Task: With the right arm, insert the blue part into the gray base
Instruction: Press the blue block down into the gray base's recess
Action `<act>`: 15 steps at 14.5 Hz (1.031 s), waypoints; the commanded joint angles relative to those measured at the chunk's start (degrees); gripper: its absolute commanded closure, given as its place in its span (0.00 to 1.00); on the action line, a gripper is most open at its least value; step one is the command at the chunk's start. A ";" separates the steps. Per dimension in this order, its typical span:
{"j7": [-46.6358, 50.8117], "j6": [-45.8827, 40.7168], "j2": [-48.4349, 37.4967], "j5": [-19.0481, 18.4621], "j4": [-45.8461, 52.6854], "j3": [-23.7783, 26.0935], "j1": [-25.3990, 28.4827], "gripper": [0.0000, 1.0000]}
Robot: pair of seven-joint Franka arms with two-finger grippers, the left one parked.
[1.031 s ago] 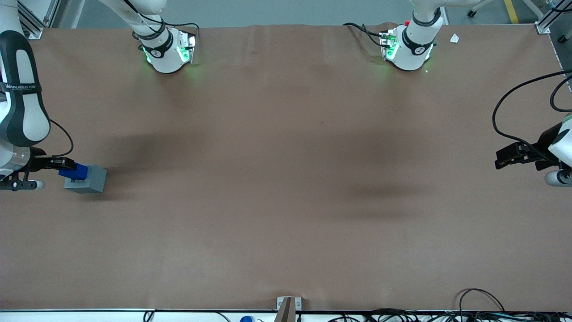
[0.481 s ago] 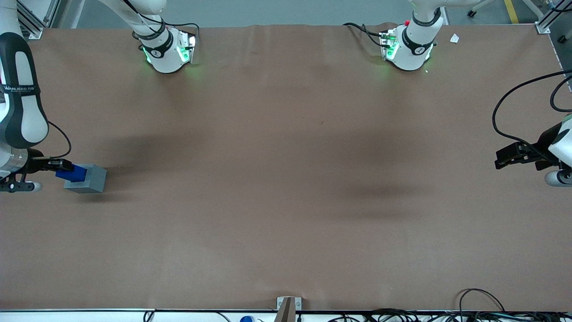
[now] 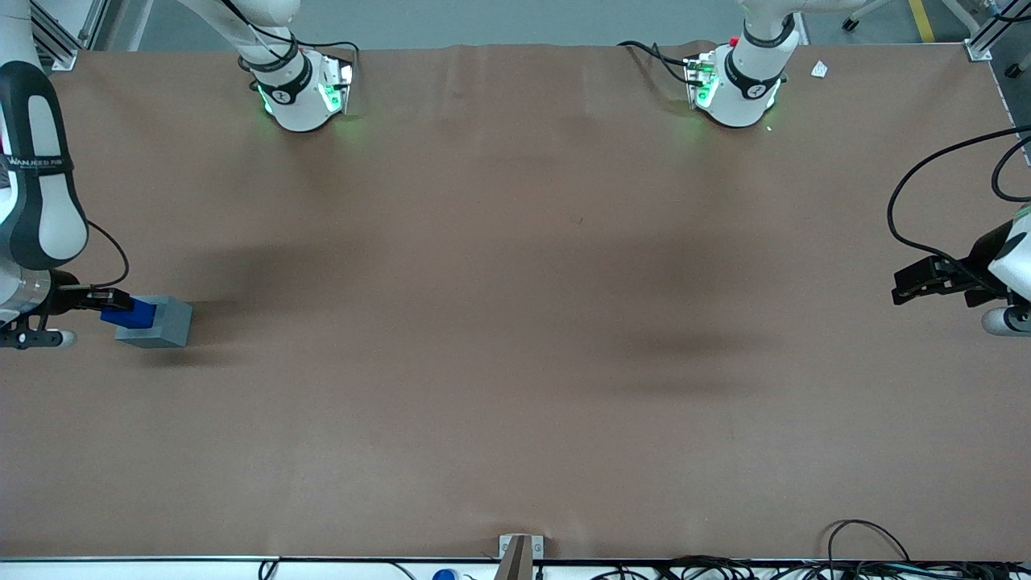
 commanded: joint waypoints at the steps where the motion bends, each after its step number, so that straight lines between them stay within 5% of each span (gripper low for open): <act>1: -0.07 -0.38 1.09 -1.00 0.88 0.46 -0.38 0.92; 6: -0.16 -0.64 1.09 -1.00 0.70 0.46 -0.46 0.90; 7: -0.07 -0.64 1.09 -1.00 0.70 0.46 -0.46 0.81; 9: 0.02 -0.64 1.09 -1.00 0.70 0.46 -0.46 0.11; 10: 0.02 -0.73 1.09 -1.00 0.79 0.46 -0.46 0.00; 15: -0.25 -1.08 0.66 -0.91 0.79 0.55 -0.38 0.00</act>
